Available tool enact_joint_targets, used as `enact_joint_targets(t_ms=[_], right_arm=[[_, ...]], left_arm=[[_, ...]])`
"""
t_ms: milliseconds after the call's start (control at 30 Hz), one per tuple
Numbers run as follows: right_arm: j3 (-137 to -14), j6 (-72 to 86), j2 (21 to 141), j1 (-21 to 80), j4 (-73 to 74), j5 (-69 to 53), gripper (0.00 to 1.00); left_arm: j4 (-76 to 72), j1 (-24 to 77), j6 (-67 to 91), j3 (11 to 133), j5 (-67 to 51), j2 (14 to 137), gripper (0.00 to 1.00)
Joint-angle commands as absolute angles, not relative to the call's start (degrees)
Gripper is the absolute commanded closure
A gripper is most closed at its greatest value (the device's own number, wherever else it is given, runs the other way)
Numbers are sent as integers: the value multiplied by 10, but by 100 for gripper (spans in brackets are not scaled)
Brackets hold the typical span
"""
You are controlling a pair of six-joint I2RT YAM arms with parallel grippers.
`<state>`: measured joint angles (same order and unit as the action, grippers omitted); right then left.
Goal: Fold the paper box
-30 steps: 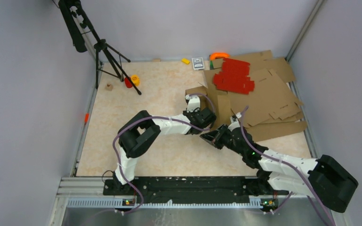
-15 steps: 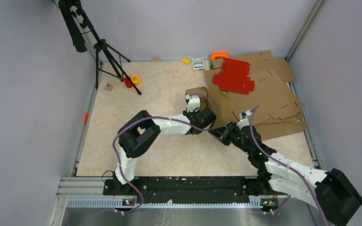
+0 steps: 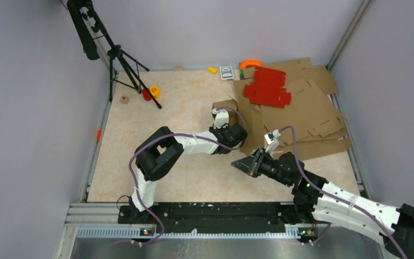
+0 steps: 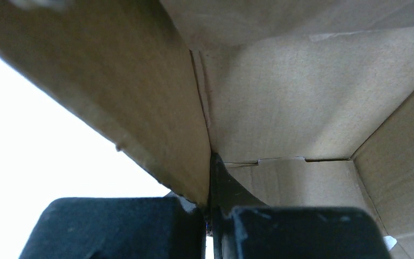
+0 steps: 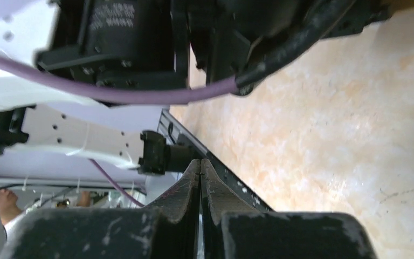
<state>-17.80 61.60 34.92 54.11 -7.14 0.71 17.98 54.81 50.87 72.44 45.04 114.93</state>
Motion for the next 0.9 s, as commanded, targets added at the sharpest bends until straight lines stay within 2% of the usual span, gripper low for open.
enact_joint_targets(t_ms=[0,167,300,500,733,867], right_arm=[[-158,627,377,574,-107,-2,100],[-148,650,486,571,-202,-75,100],[-104,681,539,517,-322,-146,100],[-109,680,632,468,-407,-222,100],[-118,705,753,428,-536,-265,100],[-129,692,777,403,-529,-241,100]], left_arm=[[191,549,505,715,442,1154,100],[192,549,506,711,442,1151,100],[194,549,506,709,446,1149,100],[193,549,507,709,446,1148,100],[192,549,506,708,445,1146,100],[191,549,506,707,445,1147,100]])
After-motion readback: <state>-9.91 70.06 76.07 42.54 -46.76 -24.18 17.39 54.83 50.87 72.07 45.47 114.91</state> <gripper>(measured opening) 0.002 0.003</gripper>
